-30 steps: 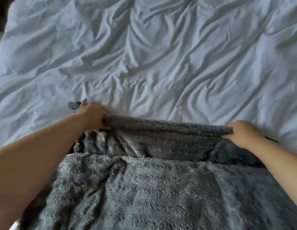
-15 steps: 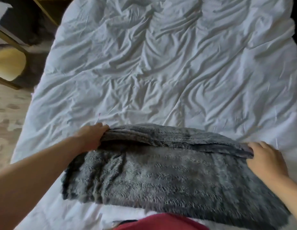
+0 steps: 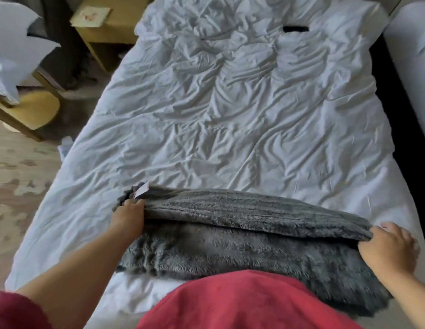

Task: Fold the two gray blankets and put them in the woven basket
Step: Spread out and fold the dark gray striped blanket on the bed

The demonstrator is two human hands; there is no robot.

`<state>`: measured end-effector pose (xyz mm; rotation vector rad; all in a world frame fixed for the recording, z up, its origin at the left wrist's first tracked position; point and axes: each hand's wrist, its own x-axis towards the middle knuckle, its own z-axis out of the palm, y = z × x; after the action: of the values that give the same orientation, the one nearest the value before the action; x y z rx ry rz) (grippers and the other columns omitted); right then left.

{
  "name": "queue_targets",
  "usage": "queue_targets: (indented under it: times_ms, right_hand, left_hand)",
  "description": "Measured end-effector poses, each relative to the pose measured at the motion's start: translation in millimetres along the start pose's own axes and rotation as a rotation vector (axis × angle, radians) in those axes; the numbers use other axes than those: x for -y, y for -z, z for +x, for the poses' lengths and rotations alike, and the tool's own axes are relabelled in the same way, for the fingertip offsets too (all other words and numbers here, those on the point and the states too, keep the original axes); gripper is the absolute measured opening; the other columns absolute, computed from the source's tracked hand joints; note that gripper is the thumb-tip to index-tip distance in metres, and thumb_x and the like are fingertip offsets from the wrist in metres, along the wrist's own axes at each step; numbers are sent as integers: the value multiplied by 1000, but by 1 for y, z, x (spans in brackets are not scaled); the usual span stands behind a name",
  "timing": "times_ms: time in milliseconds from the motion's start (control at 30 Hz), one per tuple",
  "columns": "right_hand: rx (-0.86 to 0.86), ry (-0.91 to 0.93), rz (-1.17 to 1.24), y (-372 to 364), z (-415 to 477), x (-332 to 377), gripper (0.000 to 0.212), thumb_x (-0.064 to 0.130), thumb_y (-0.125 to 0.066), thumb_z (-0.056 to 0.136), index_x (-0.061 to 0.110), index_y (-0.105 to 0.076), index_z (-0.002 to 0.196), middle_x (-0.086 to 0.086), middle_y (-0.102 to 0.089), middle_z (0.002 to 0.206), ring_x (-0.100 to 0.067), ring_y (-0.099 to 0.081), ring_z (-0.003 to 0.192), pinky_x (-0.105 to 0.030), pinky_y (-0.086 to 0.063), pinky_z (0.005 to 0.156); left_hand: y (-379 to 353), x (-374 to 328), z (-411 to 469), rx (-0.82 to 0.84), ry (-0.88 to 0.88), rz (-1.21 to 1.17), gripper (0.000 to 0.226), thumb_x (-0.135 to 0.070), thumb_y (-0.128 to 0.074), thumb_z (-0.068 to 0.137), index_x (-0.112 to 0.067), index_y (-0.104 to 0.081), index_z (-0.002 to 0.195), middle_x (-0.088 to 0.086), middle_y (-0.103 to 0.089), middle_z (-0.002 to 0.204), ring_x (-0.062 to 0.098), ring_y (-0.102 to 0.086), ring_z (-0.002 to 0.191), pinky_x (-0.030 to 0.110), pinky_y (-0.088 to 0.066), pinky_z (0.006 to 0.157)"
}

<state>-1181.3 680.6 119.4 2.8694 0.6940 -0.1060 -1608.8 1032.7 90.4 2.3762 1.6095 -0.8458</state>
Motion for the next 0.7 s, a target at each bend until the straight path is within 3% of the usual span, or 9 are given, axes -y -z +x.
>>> queue_targets:
  times_ms: [67,133,267,333,400,467,533,600,700]
  right_hand:
    - [-9,105,59,1,-7,-6,19,1,-72,61,10,-55,56,-8,-55,71,-31,-48,72,-36,-40,65]
    - [-32,153,99,-4,-20,-15,19,0,-74,61,11,-58,62,-9,-56,69,-31,-50,69,-36,-42,62]
    - [48,95,-19,-28,-47,-27,34,12,-79,66,9,-69,98,-15,-67,94,-35,-57,90,-39,-43,77]
    - [189,38,-136,-36,-58,-24,42,24,-66,80,19,-59,121,-6,-63,115,-30,-53,105,-36,-41,86]
    - [290,2,-171,-36,-61,-11,46,26,-54,84,24,-49,130,0,-54,130,-25,-48,116,-34,-40,94]
    - [337,-23,-190,-30,-60,11,50,31,-51,83,23,-44,132,1,-46,138,-24,-42,125,-36,-35,101]
    - [354,-57,-202,-20,-57,38,60,37,-51,83,19,-37,138,-1,-38,145,-26,-34,131,-42,-26,108]
    - [361,-33,-178,-13,-55,68,68,39,-52,83,16,-30,143,-3,-34,147,-28,-30,133,-46,-20,111]
    - [368,153,-97,-4,-59,112,69,32,-53,85,17,-24,146,-5,-30,148,-27,-30,133,-42,-24,111]
  left_hand:
    - [-15,6,-5,67,35,-40,42,-14,-49,85,-20,-46,127,12,-51,125,32,-57,112,41,-50,91]
    - [-32,13,-11,156,58,-101,55,-17,-49,84,-25,-38,138,10,-51,128,30,-57,113,40,-50,92]
    - [-45,13,-18,295,79,-230,71,-17,-43,88,-26,-15,152,3,-32,151,26,-40,133,36,-40,104]
    - [-41,10,-17,323,96,-276,72,-15,-40,86,-27,-15,153,3,-25,155,28,-38,135,38,-38,107]
    - [-35,4,-19,332,136,-282,71,-16,-39,84,-29,-19,152,4,-26,155,28,-37,135,45,-34,109]
    - [-25,-10,-24,267,204,-227,63,-18,-38,84,-27,-30,146,6,-32,151,28,-31,138,53,-23,111]
    - [-11,-33,-29,91,224,-214,57,-19,-36,83,-21,-36,140,9,-33,148,30,-24,140,59,-12,112]
    - [0,-62,-33,-58,88,-273,60,-23,-37,86,-20,-29,146,10,-23,155,29,-13,144,58,-2,114]
    - [11,-106,-37,-89,-210,-324,66,-31,-36,92,-26,-11,152,4,-4,161,23,2,148,54,4,115]
